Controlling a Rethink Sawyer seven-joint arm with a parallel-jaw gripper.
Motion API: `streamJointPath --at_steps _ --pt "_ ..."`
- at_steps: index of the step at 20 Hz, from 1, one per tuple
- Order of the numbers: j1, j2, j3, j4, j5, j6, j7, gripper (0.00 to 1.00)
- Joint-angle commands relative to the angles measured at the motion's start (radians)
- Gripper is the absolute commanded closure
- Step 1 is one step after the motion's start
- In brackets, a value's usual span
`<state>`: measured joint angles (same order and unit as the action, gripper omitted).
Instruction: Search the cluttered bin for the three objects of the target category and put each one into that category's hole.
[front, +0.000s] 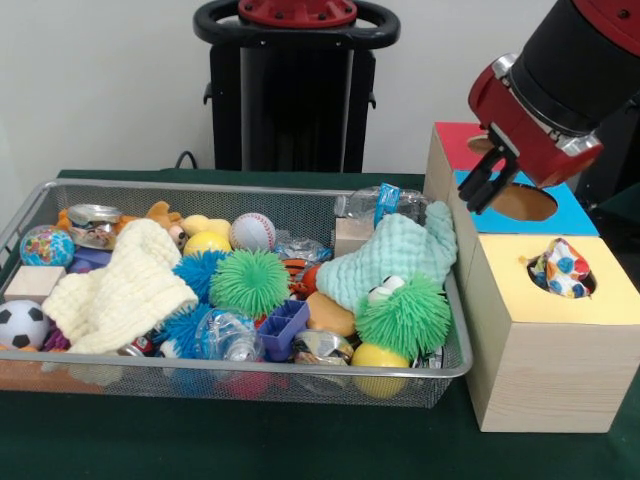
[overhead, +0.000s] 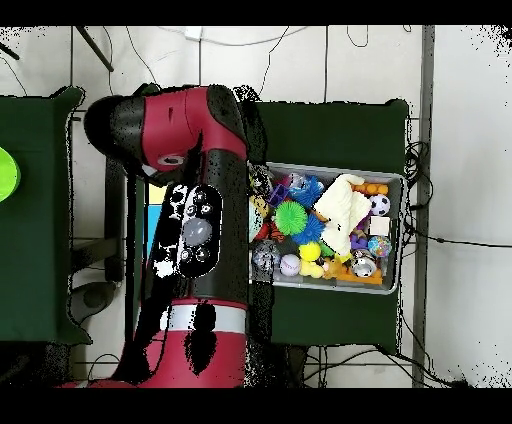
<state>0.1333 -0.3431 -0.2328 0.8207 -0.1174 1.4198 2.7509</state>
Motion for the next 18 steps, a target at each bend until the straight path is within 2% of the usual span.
streamJointPath --at_steps 1,7,14,18 --pt "-0.012 0.090 0.113 -0.070 -0.001 0.115 -0.102 1.00" --pt "0.008 0.168 0.113 -0.164 0.022 0.126 -0.008 1.00" --pt "0.026 0.193 0.126 -0.158 0.096 0.111 0.098 1.00" --pt "0.055 0.213 0.107 -0.189 0.112 0.150 0.138 1.00"
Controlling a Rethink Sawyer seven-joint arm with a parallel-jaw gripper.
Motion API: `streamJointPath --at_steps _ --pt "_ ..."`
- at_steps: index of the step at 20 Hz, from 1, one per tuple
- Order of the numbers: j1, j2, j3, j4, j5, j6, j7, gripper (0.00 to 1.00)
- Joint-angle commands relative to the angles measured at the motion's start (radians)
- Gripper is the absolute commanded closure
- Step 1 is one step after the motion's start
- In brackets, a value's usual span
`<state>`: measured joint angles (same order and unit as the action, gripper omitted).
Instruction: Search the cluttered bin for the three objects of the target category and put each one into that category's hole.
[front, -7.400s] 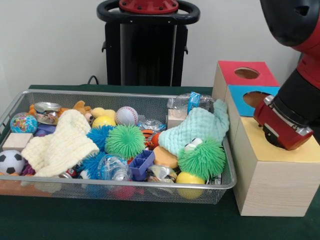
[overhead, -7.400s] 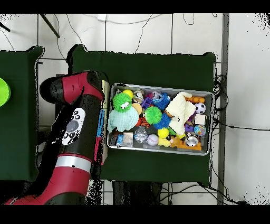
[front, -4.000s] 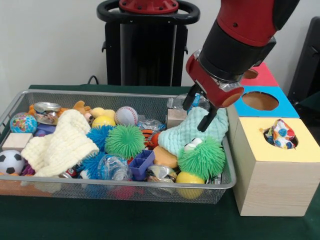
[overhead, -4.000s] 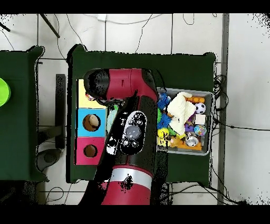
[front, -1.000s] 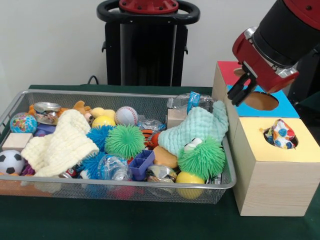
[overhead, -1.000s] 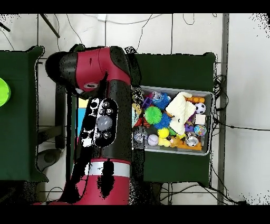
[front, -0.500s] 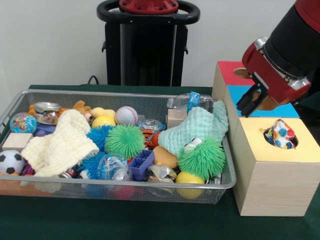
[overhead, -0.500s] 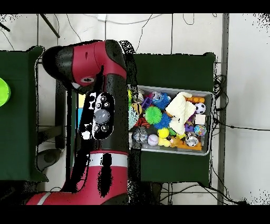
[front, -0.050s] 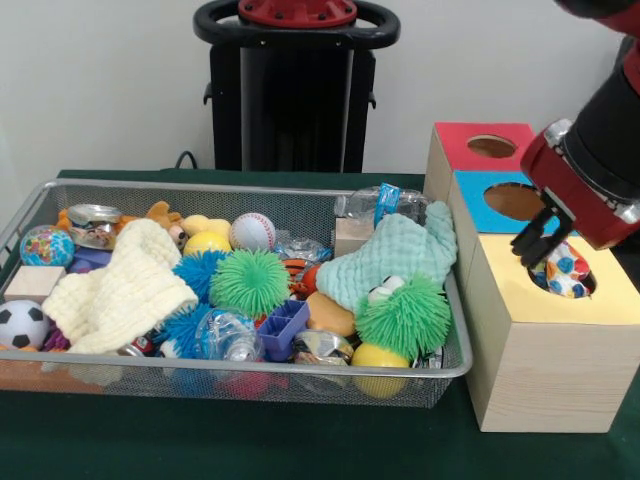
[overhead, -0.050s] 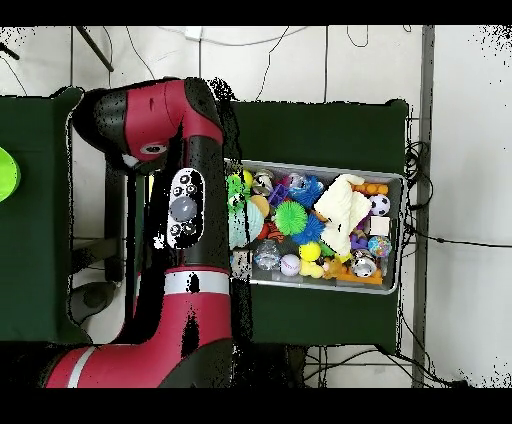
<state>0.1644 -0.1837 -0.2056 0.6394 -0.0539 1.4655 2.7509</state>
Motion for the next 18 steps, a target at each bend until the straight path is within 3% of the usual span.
streamJointPath --at_steps 1,5,13,18 --pt "0.030 0.060 0.074 -0.023 0.052 0.120 0.143 1.00" --pt "0.038 0.083 0.057 -0.058 0.065 0.146 0.152 1.00" --pt "0.050 0.085 0.045 -0.034 0.070 0.111 0.139 1.00" --pt "0.041 0.054 0.039 0.099 0.051 -0.034 0.124 1.00"
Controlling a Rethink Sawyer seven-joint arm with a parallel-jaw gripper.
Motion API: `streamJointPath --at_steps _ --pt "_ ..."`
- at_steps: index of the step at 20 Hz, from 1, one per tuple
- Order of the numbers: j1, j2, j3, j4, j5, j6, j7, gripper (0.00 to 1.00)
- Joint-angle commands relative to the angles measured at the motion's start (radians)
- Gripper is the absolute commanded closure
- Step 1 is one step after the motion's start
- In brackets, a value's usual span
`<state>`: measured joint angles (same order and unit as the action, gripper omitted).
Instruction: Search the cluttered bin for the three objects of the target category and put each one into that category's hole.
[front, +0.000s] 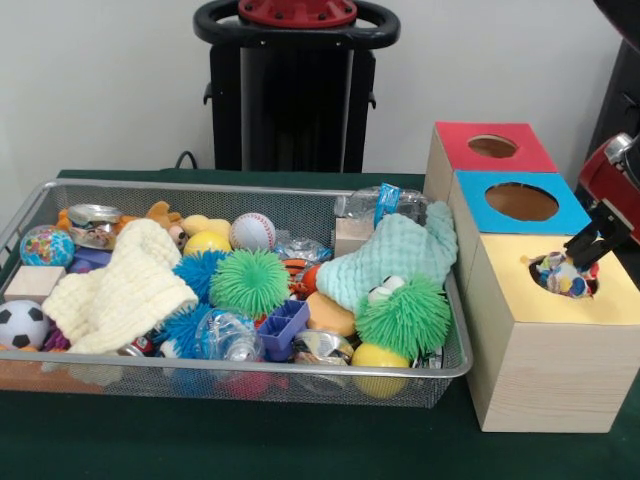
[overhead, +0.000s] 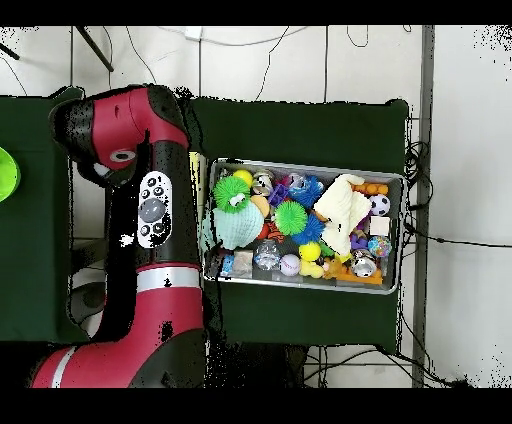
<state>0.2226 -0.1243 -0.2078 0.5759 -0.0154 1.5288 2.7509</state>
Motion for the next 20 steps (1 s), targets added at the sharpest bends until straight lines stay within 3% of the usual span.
streamJointPath --at_steps 1,7,13,16,20 --pt "-0.023 -0.013 0.040 0.198 0.005 -0.134 0.112 1.00" --pt "-0.087 -0.035 0.060 0.396 -0.043 -0.420 -0.016 1.00" --pt "-0.073 0.029 0.026 0.414 -0.111 -0.609 0.007 1.00" --pt "-0.066 0.041 0.016 0.407 -0.107 -0.610 0.019 1.00" --pt "-0.059 0.023 0.011 0.394 -0.081 -0.517 0.028 1.00"
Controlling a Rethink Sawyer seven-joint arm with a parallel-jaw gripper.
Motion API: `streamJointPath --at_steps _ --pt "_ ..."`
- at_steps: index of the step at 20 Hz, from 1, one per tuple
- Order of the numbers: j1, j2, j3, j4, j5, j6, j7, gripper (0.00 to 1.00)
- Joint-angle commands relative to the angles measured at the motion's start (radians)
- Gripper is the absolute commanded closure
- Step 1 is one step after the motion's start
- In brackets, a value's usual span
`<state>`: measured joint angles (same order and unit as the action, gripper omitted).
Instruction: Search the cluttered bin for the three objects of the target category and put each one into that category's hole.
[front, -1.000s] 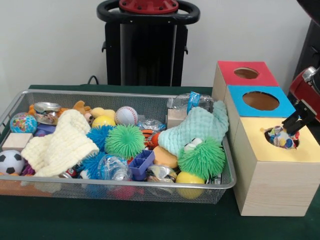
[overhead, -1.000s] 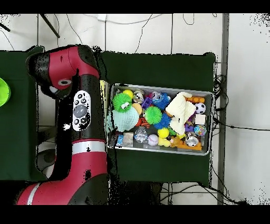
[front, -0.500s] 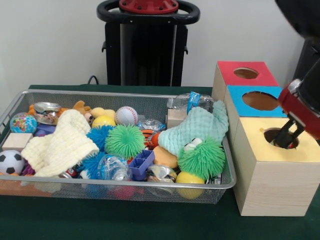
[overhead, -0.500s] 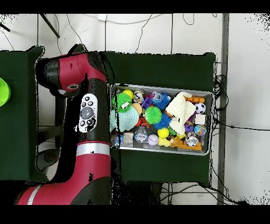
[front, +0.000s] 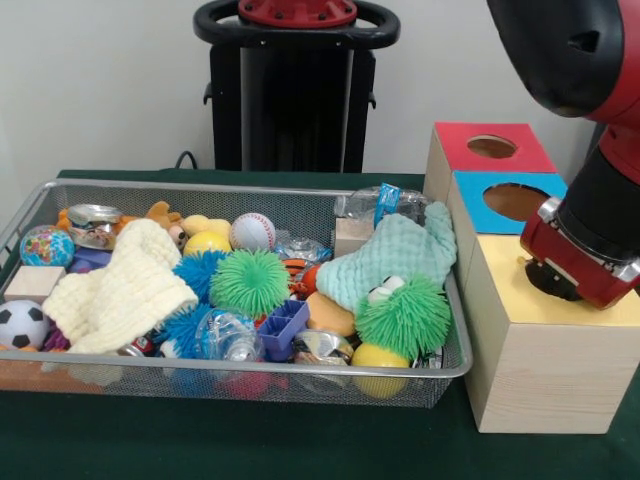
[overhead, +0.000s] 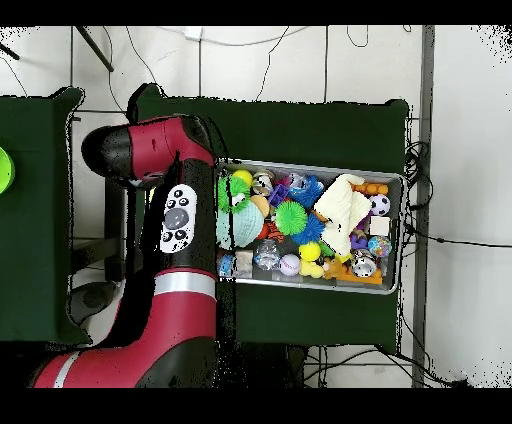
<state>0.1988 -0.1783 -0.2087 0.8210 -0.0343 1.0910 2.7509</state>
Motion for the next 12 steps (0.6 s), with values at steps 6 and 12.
streamJointPath --at_steps 6,12 --pt "-0.053 -0.045 0.051 0.055 0.038 0.301 -0.023 1.00" --pt "-0.088 -0.049 0.084 -0.177 0.080 0.644 -0.042 1.00"
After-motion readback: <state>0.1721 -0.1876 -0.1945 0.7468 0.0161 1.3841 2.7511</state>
